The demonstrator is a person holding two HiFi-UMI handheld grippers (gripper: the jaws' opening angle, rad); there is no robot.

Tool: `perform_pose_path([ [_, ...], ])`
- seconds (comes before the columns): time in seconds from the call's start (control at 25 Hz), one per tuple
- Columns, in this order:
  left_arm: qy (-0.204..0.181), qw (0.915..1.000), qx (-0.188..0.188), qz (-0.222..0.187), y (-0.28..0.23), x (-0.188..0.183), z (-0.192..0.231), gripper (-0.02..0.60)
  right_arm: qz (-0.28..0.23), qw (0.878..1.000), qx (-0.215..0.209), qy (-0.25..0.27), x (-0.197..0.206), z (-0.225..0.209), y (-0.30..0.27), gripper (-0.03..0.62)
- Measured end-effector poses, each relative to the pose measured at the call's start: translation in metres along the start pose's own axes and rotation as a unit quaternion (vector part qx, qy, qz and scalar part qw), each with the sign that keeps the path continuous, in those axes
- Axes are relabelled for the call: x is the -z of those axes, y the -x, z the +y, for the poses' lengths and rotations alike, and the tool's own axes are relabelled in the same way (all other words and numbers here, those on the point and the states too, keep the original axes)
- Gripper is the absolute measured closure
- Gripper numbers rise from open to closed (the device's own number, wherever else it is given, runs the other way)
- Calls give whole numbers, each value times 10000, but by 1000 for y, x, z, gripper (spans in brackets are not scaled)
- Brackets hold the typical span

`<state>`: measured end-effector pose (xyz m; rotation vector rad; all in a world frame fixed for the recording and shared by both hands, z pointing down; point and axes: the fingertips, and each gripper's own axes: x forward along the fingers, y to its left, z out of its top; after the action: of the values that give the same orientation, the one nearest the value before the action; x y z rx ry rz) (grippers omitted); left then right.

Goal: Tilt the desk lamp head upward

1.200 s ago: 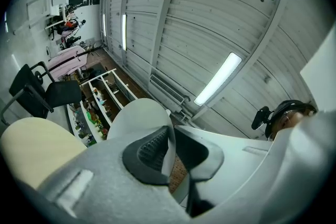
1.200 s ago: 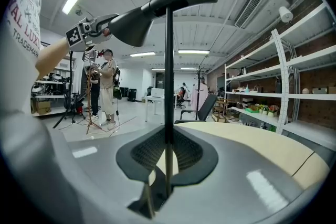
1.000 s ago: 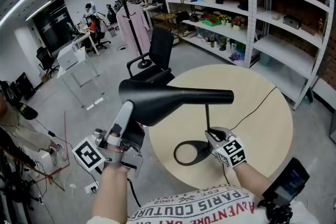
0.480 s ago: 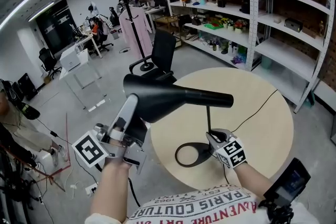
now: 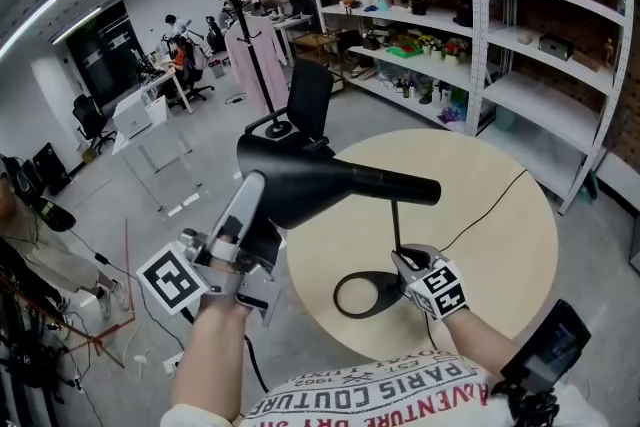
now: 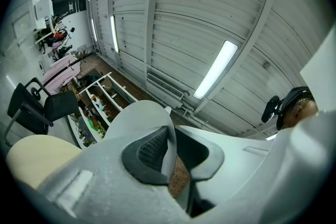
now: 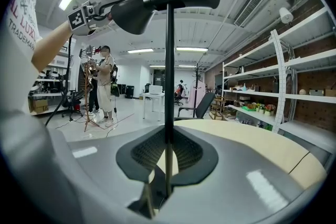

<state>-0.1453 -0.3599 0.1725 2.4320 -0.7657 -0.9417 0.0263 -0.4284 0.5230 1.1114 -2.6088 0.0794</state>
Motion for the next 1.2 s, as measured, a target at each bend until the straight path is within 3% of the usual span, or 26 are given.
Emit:
perform_pose_path([
  [0.2, -180, 9997, 143, 97, 0, 0, 0, 531, 67, 10000, -47, -3, -1, -1, 1, 549],
  [0.28, -288, 9994, 148, 157, 2, 2, 1, 499, 118, 9999, -65, -8, -1, -2, 2, 546],
  [0.44, -641, 9972, 28, 382, 14, 8, 8, 452, 88, 9999, 56, 95, -10, -5, 8, 544],
  [0.64, -1071, 9925, -229, 546, 45, 16, 13, 448, -296, 9994, 183, 73, -40, -2, 35, 530],
  [0.88, -1641, 9805, -266, 1046, 84, 55, -6, 449, -747, 9966, -209, 273, -77, 54, 93, 531],
  [1.08, -1739, 9740, -59, 1448, 123, 104, -39, 455, -1015, 9916, -784, 185, -93, 127, 150, 540],
  [1.2, -1758, 9689, 48, 1742, 145, 138, -59, 521, -1142, 9890, -942, 23, -95, 159, 184, 550],
])
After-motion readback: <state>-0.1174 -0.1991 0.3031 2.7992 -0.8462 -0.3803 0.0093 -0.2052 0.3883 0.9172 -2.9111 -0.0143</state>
